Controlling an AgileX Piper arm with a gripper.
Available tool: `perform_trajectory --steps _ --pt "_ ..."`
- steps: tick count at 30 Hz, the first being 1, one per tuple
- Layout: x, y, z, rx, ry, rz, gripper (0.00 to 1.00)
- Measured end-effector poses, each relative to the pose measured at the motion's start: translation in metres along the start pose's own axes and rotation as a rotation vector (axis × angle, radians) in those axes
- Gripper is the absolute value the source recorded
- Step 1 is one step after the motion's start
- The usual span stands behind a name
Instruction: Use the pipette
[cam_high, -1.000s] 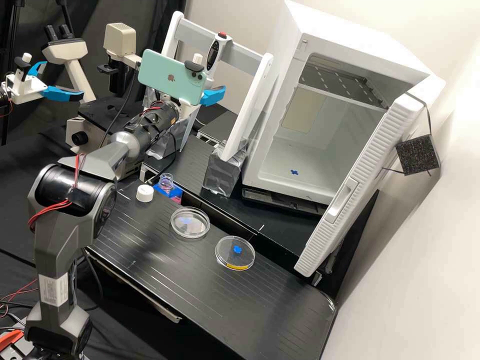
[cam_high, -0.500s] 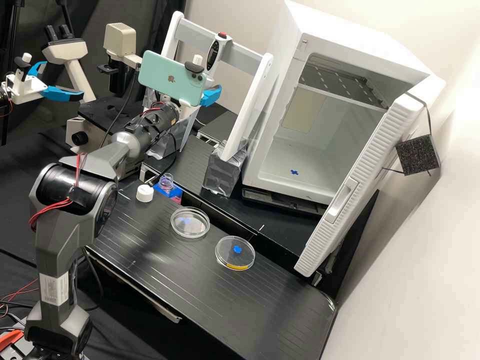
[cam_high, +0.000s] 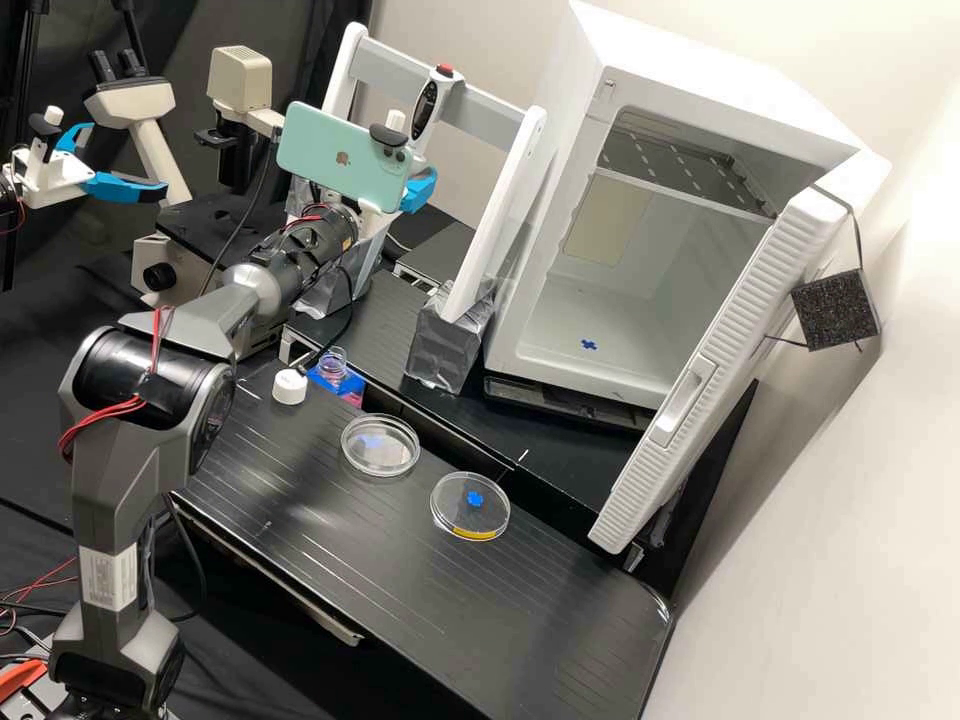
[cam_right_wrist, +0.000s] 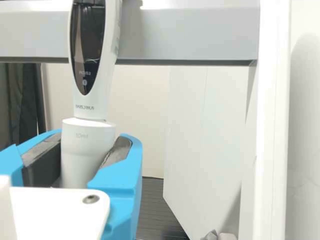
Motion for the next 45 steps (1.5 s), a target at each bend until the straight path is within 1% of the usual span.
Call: perform_trajectory --steps 8,17,19,23,27,33,38,43,45 --pt "0.003 0.002 0.0 0.012 -0.007 -0.008 0.0" --pt "0.003 0.004 -0.003 0.001 -0.006 -0.009 0.0" --pt "0.004 0.005 -0.004 0.008 -0.006 -0.006 0.0" --pt "0.005 0.009 -0.005 0.035 -0.008 0.008 0.0" --pt "0.006 0.013 -0.005 0.042 -0.011 0.02 0.0" --pt "0.004 0.017 -0.005 0.043 -0.009 0.041 0.0" --pt "-0.013 0.024 -0.002 0.021 -0.007 0.076 0.0" --pt "-0.031 0.035 -0.005 -0.023 0.03 0.115 0.0" --pt "-0.037 0.037 -0.004 -0.024 0.035 0.131 0.0"
